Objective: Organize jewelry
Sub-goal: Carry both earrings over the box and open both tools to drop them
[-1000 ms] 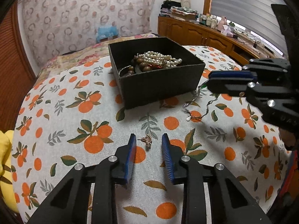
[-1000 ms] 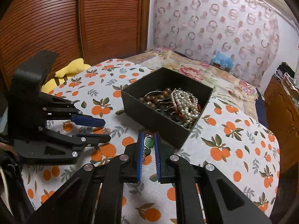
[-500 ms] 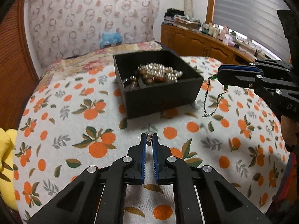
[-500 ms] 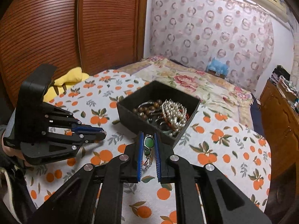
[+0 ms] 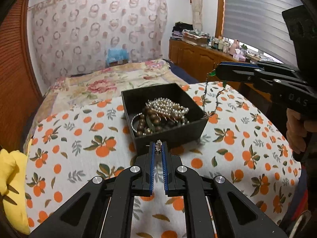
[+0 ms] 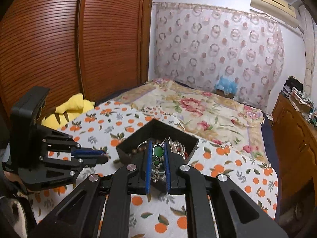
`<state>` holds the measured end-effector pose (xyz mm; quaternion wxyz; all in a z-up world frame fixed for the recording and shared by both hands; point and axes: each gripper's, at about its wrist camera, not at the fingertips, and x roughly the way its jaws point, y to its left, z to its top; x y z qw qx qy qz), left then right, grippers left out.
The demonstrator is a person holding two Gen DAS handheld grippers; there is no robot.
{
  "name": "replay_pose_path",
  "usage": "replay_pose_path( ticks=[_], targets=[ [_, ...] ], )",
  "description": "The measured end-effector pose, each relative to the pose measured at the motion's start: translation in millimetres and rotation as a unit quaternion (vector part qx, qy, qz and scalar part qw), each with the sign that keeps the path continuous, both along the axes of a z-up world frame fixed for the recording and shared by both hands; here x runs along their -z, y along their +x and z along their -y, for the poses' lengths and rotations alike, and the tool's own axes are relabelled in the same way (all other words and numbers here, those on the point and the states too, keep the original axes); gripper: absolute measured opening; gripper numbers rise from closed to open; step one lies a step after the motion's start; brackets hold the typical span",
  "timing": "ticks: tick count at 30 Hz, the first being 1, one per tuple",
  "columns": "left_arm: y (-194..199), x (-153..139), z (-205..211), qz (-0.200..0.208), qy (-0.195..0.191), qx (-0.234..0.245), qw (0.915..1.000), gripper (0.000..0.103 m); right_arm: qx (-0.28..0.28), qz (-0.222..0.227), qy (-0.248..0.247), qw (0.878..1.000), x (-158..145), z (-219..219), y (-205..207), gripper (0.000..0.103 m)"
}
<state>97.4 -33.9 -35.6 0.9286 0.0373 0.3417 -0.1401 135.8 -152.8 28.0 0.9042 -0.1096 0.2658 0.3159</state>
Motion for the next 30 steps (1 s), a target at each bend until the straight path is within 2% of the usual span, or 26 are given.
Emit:
replay_pose_path(
  ticks=[8,16,25,30],
  targets=[
    [19,-8,0,0.003,0.003,0.003,1.0000,0.006,0.001,0.007,0.005,1.000,3,-5,33,0.013],
    [51,-14,-3,0.001,0.014,0.002,0.9999,0.006,0.004,-0.014,0.016,1.000,11,-9,87,0.013],
    [89,-12,-7,-0.009,0.012,-0.002,0.9999,0.006,0.009,-0.050,0.028,0.998,44,-9,102,0.014],
    [108,-9,-5,-0.013,0.018,-0.006,0.9997,0.006,0.011,-0.062,0.034,0.997,50,-6,108,0.014]
  ],
)
